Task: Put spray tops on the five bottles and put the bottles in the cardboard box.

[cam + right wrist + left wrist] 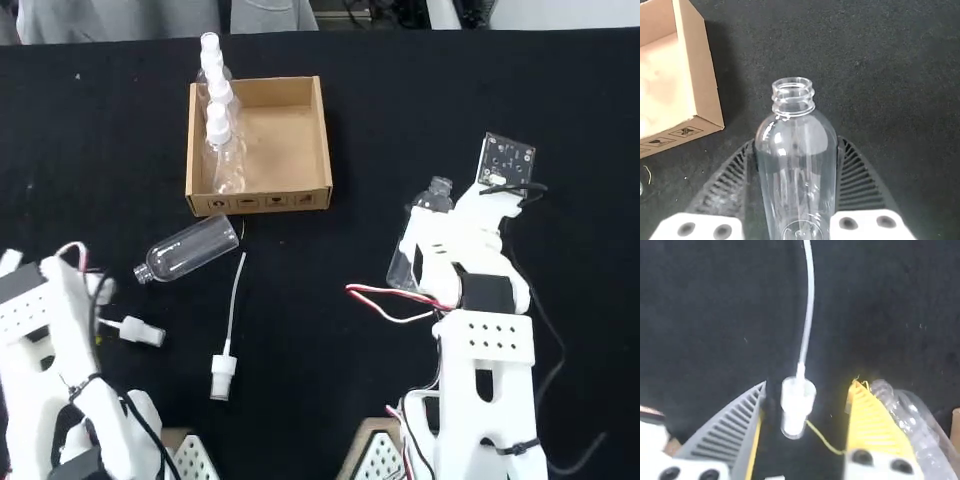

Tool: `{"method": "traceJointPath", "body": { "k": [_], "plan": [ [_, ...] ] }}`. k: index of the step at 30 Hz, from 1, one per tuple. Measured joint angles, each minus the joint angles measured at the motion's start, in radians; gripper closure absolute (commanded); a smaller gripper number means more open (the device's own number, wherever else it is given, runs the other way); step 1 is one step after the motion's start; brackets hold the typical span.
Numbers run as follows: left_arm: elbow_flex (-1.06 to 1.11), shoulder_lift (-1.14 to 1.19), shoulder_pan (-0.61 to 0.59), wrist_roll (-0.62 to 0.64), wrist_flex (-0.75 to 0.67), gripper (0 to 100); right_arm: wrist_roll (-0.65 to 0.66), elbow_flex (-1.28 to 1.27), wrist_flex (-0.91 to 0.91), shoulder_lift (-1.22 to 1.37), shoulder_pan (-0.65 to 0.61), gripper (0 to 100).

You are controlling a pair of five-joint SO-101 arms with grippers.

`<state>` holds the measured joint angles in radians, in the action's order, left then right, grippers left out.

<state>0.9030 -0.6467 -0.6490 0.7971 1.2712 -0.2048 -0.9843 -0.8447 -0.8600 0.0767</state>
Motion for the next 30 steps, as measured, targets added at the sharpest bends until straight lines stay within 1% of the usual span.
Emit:
{"method": "traceJointPath", "body": {
  "k": [2, 5, 7, 12, 19, 30],
  "plan": [
    [-0.005, 0.000, -0.051, -0.057, 0.000, 77, 0.000, 0.000, 0.000, 0.000, 0.000, 93.9],
    [-0.006, 0.000, -0.078, -0.120, 0.000, 77, 0.000, 0.000, 0.000, 0.000, 0.000, 93.9],
    [-0.006, 0.000, -0.078, -0.146, 0.000, 77, 0.000, 0.000, 0.000, 0.000, 0.000, 93.9],
    [-0.006, 0.000, -0.078, -0.166, -0.002, 77, 0.000, 0.000, 0.000, 0.000, 0.000, 93.9],
    [-0.006, 0.000, -0.078, -0.256, 0.000, 77, 0.000, 0.000, 0.000, 0.000, 0.000, 93.9],
    [-0.005, 0.000, -0.077, -0.493, 0.000, 77, 0.000, 0.000, 0.002, 0.000, 0.000, 93.9]
  ]
}}
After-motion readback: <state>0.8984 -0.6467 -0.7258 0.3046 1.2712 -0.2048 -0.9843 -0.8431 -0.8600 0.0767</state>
